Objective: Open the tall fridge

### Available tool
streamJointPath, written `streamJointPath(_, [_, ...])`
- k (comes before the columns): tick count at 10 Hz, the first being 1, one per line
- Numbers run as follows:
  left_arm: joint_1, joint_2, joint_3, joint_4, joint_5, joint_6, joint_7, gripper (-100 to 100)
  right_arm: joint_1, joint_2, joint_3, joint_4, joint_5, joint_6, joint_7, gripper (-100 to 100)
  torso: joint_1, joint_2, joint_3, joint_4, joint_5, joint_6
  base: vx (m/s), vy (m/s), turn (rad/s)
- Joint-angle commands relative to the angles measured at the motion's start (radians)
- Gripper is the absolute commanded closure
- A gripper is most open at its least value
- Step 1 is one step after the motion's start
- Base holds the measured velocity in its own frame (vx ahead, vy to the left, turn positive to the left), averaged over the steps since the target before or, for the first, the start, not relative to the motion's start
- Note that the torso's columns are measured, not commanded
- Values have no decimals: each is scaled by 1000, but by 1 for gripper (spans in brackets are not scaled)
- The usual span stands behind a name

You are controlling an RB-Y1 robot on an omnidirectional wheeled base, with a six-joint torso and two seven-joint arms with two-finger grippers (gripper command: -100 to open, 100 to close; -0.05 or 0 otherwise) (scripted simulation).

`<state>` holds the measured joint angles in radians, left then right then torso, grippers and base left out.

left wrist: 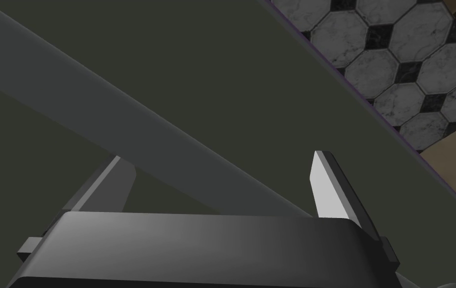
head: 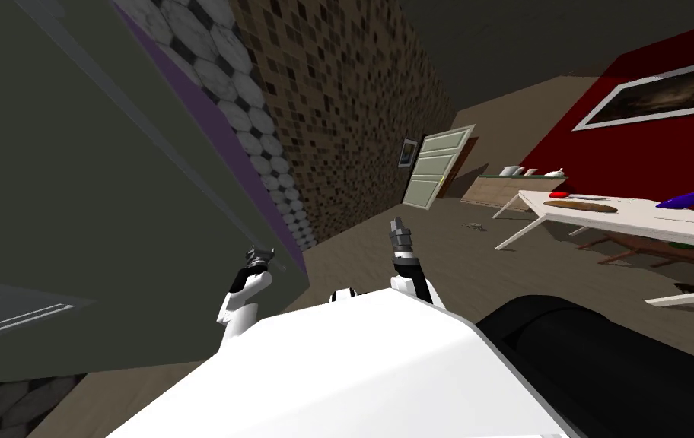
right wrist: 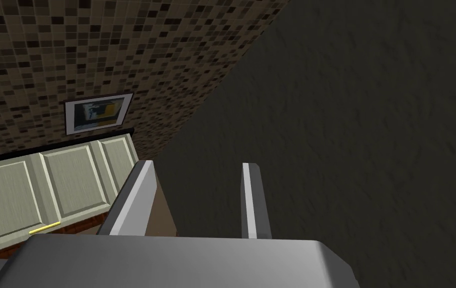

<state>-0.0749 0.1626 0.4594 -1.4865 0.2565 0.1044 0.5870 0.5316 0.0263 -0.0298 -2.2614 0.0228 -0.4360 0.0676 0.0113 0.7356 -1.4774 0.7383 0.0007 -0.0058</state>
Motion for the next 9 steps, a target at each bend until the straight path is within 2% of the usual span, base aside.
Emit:
streamJointPath(1, [5, 15, -72, -21, 48, 3, -37, -100, 0, 0, 0, 0, 0, 0, 0, 0, 0, 2, 2, 0, 1, 2, 88, 13, 341])
streamJointPath(2, [5, 15, -109, -21, 48, 3, -37, -100, 0, 0, 0, 0, 0, 0, 0, 0, -1, 1, 0, 0, -1, -2, 104, -5, 328])
streamJointPath(3, [13, 14, -147, -45, 89, 8, -68, -100, 0, 0, 0, 0, 0, 0, 0, 0, -2, 1, 0, -1, -1, -2, 140, -14, 329])
streamJointPath(4, [13, 14, -179, -45, 89, 8, -68, -100, 0, 0, 0, 0, 0, 0, 0, 0, -3, -3, -2, 1, -2, 1, 121, -11, 390])
streamJointPath(5, [22, 14, -214, -68, 130, 13, -99, -100, 0, 0, 0, 0, 0, 0, 0, 0, -3, -3, -2, 0, -2, 1, 145, -6, 388])
streamJointPath(6, [22, 14, -253, -68, 130, 13, -99, -100, 0, 0, 0, 0, 0, 0, 0, 0, 0, -7, -4, 0, -2, 2, 117, -3, 426])
streamJointPath(7, [30, 13, -290, -91, 170, 18, -131, -100, 0, 0, 0, 0, 0, 0, 0, 0, 1, -7, -5, 1, -2, 1, 147, -14, 448])
streamJointPath(8, [30, 13, -326, -91, 170, 18, -131, -100, 0, 0, 0, 0, 0, 0, 0, 0, 1, -7, -5, 2, -2, 0, 126, -22, 403])
streamJointPath(9, [30, 13, -344, -91, 170, 18, -131, -100, 0, 0, 0, 0, 0, 0, 0, 0, 2, -8, -5, 1, -2, 2, 49, -9, 209])
